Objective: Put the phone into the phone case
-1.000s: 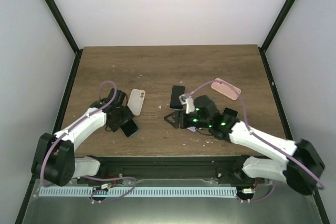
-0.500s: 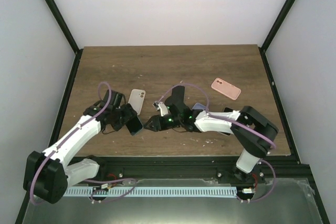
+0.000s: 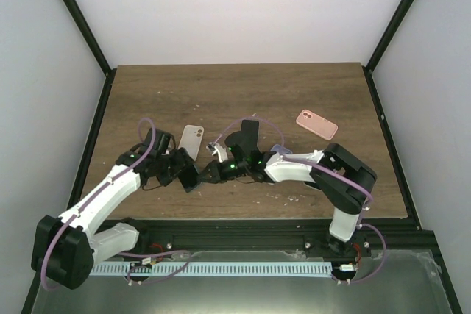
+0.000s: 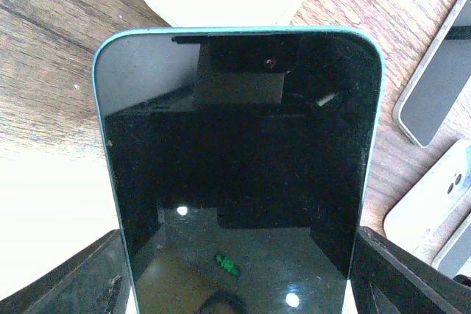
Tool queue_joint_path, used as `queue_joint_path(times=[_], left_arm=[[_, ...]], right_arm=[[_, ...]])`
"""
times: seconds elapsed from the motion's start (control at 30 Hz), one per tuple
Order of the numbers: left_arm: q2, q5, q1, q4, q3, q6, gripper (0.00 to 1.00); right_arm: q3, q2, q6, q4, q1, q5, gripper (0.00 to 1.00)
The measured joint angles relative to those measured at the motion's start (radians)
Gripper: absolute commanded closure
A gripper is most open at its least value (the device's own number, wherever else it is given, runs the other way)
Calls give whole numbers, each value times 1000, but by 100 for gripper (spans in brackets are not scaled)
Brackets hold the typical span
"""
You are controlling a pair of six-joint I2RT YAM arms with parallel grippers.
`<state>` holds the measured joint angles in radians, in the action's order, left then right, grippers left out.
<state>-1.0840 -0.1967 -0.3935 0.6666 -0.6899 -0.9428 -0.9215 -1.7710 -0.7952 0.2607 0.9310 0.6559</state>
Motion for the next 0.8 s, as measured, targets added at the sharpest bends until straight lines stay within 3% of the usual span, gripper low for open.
queue_joint_path(times=[0.1, 0.27, 0.37, 0.63, 0.8], left_arm=[[6, 1, 0, 0, 0, 4, 33], [8, 0, 0, -2, 0, 12, 9], [8, -7, 0, -3, -5, 42, 0], [-11, 64, 0, 6, -127, 179, 11], [-39, 171, 2, -24, -148, 274, 27]], right_arm=[[-2, -7, -16, 8, -2, 14, 99], [3, -8, -33, 26, -6, 23, 99], [24, 0, -33, 35, -5, 8, 99], [193, 138, -43, 17, -71, -67, 99], [258, 263, -25, -49, -136, -149, 99]])
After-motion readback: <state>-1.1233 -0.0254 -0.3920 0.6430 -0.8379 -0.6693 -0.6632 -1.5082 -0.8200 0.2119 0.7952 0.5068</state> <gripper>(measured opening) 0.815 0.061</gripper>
